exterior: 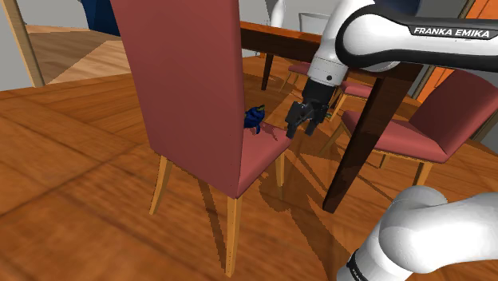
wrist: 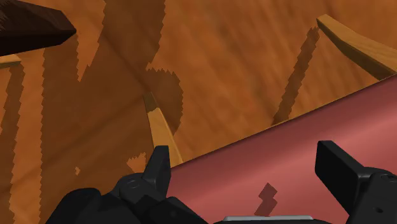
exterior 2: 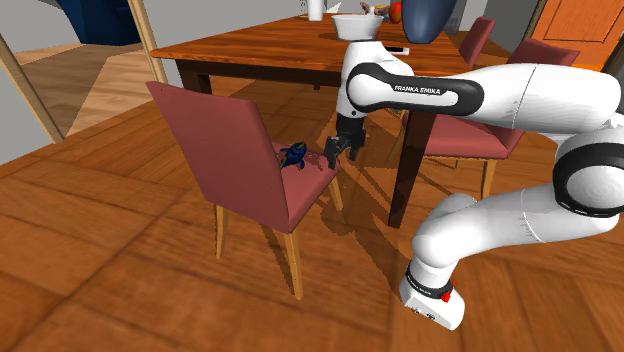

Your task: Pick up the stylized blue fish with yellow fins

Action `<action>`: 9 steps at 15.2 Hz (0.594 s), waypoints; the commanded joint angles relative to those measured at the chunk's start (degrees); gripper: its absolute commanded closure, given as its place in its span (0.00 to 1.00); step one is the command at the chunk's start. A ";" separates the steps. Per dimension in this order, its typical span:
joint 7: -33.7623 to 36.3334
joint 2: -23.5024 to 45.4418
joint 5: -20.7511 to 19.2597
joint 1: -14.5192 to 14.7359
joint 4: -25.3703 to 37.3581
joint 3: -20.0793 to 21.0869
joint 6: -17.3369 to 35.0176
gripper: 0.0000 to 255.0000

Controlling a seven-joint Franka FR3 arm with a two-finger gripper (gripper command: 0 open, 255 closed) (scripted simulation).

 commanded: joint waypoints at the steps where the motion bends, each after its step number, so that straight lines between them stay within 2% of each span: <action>1: 0.00 0.00 0.00 0.00 0.00 0.00 0.00 0.00; 9: -6.64 22.19 0.66 3.59 22.13 1.53 -5.19 0.00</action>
